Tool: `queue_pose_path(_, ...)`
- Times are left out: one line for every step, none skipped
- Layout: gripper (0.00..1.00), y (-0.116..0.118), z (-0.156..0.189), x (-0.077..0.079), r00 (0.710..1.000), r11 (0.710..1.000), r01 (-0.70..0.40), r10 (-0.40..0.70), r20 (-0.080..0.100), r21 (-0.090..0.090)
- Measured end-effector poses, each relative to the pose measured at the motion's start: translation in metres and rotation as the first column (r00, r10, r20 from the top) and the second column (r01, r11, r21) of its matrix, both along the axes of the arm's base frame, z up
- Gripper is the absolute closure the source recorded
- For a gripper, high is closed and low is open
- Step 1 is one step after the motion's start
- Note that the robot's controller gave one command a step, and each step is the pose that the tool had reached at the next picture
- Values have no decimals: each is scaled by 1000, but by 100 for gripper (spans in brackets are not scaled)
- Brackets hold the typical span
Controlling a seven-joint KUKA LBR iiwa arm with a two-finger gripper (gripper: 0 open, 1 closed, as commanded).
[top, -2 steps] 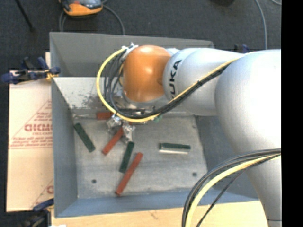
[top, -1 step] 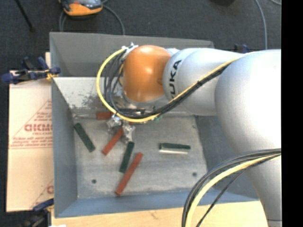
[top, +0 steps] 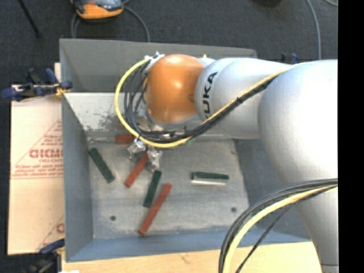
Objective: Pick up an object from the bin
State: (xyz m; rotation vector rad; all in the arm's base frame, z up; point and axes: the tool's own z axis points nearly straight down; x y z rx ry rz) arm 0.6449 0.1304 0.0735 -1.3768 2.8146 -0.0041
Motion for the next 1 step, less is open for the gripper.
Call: queue_pose_path(100, 1, 201, -8, 999, 999, -47, 47, -6, -1)
